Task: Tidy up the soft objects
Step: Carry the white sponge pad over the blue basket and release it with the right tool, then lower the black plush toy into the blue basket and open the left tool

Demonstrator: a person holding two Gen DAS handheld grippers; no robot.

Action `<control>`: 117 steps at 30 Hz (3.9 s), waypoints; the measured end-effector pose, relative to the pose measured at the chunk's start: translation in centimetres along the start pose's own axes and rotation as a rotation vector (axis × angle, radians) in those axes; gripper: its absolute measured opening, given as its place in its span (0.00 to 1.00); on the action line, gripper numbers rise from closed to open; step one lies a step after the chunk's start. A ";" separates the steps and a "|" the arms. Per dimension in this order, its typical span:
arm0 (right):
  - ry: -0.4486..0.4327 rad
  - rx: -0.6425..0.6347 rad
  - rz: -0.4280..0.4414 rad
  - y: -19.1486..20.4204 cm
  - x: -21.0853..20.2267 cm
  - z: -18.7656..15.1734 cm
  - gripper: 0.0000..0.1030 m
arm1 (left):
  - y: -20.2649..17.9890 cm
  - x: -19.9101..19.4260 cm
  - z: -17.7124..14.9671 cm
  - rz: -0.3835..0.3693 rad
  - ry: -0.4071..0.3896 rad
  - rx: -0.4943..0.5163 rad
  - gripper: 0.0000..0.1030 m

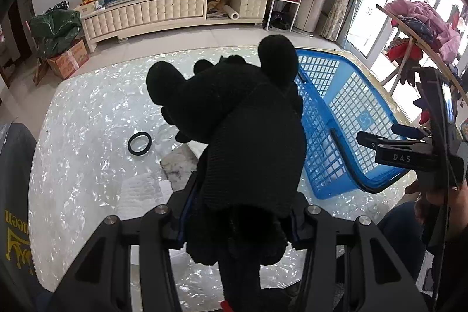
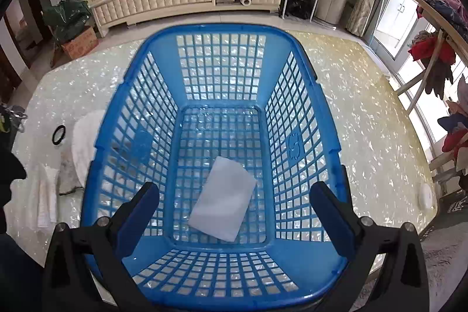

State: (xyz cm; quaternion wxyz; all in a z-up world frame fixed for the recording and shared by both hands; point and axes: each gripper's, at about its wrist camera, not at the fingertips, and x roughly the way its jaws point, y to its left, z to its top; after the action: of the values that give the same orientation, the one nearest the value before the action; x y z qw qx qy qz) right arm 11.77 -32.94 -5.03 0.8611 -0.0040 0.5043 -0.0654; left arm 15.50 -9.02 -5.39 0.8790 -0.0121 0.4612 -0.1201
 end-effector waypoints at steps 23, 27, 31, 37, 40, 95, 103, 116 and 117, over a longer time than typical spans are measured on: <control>-0.198 -0.038 0.096 2.5 -7.3 -4.6 1.00 | -4.3 -1.6 0.2 -0.017 -0.054 0.097 0.46; -0.214 -0.021 0.101 1.9 -7.8 -4.8 1.00 | -5.6 -1.7 0.5 -0.023 -0.061 0.124 0.46; -0.229 -0.003 0.102 1.2 -7.9 -4.9 1.00 | -6.7 -1.8 0.8 -0.026 -0.066 0.150 0.46; -0.245 0.021 0.106 -0.5 -8.2 -5.3 1.00 | -8.9 -1.6 1.2 -0.034 -0.067 0.198 0.46; -0.247 0.035 0.106 -1.4 -8.0 -5.4 1.00 | -9.8 -1.5 1.4 -0.042 -0.066 0.217 0.46; -0.127 0.169 0.061 -6.8 -3.3 -5.2 1.00 | -18.2 11.9 5.1 -0.051 0.180 0.377 0.63; -0.141 0.173 0.054 -6.8 -4.0 -5.1 1.00 | -17.5 10.5 5.3 -0.057 0.161 0.352 0.73; -0.200 0.113 0.060 -4.7 -7.3 -4.9 1.00 | -15.0 4.5 5.0 -0.058 0.064 0.295 0.90; -0.204 0.106 0.063 -4.4 -7.6 -5.0 1.00 | -14.6 3.9 4.9 -0.062 0.055 0.284 0.91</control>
State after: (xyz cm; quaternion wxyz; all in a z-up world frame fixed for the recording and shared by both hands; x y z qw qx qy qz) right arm 3.29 -36.16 -0.57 0.9085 0.0505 0.4098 -0.0641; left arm 18.68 -24.46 -3.79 0.8549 0.1015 0.4628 -0.2113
